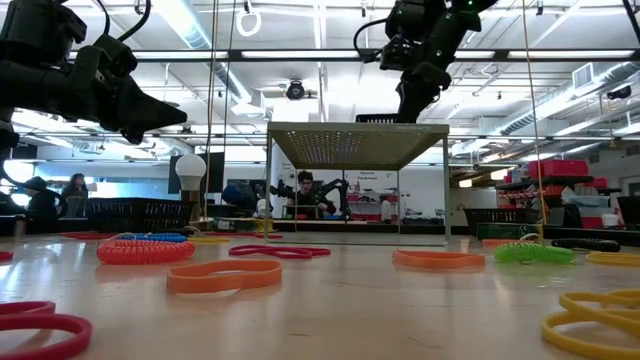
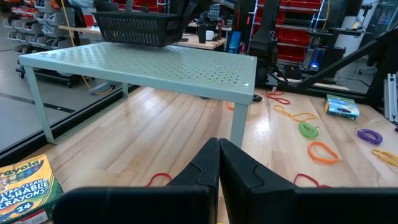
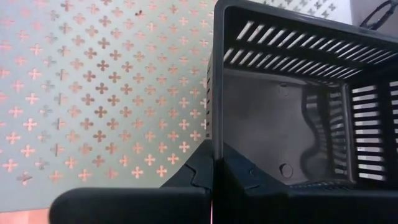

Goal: Pick & Place Office Desk Supplies
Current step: Put the bottom black bin on the shelf

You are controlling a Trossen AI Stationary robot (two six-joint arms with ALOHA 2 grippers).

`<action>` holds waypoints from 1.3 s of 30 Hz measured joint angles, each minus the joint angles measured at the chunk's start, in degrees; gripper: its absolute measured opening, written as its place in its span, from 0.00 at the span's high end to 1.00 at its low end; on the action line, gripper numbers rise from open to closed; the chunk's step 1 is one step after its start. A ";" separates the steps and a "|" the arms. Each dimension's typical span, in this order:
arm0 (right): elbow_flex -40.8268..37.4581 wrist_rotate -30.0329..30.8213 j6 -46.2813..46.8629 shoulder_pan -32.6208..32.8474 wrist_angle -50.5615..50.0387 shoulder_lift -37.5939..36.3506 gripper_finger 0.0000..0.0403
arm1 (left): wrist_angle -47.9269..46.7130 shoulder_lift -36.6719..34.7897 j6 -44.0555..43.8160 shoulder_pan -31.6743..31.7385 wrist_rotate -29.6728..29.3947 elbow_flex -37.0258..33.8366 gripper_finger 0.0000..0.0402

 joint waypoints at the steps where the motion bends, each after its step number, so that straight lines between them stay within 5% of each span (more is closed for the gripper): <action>1: -0.05 0.03 -0.11 0.00 -0.18 0.24 0.97 | 0.02 -0.02 0.00 0.00 0.00 0.01 0.98; 22: -0.05 0.71 0.41 2.31 0.33 0.84 0.82 | 0.02 -0.02 0.05 0.00 0.02 0.00 0.98; 33: 0.13 7.77 1.24 5.38 1.47 -4.20 0.73 | 0.94 -0.02 -6.86 0.00 0.02 0.00 0.98; 39: 0.19 4.36 5.54 5.42 -3.77 -8.35 0.81 | 0.90 0.04 -9.07 0.00 0.02 -0.01 0.98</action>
